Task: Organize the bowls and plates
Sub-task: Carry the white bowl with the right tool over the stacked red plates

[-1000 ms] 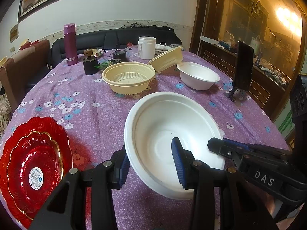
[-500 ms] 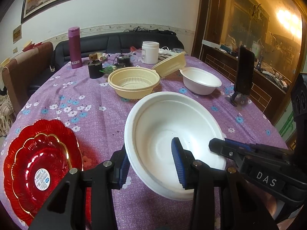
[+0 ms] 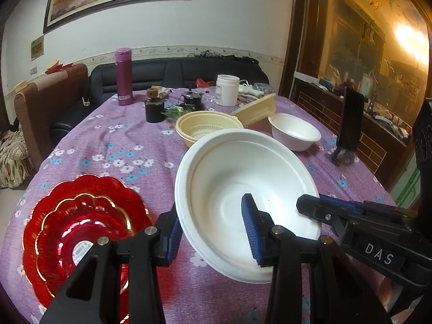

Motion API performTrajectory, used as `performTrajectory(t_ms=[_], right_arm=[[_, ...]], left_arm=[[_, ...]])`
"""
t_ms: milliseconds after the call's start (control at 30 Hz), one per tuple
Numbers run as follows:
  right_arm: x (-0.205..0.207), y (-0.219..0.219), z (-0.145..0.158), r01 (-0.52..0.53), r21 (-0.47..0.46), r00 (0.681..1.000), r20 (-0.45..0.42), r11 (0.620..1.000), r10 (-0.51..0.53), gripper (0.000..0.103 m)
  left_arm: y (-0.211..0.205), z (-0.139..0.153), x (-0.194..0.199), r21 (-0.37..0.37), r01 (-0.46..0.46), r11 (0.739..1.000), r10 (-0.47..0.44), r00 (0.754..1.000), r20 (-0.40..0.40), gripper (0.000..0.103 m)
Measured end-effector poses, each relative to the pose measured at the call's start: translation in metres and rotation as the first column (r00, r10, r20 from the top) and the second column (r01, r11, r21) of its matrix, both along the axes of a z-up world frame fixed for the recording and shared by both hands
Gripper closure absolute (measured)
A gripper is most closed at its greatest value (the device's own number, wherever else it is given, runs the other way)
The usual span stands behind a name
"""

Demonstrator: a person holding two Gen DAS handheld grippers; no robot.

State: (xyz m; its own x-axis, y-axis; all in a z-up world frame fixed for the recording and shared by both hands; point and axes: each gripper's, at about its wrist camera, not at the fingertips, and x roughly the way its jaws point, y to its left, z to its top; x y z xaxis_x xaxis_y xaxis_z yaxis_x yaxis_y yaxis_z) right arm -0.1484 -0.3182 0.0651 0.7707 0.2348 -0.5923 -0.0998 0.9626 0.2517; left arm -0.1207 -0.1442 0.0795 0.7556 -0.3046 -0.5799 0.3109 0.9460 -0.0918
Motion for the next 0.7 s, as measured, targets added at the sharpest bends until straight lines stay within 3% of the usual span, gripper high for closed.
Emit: performTrajectory(t_ms=[400,700], right_arm=[[0.008,0.049,0.01,-0.105,-0.033,0.994,0.015,0.994,0.105,0.084],[0.02,0.101,0.008,-0.21,-0.073,0.978,0.003,0.975,0.21,0.083]], left_arm=[[0.055,0.014,-0.007,-0.033,-0.106,0.994,0.107,0.993,0.039,0.06],[0.102,0.006,-0.008,-0.02,-0.213,0.977,0.213,0.977,0.017,0.058]])
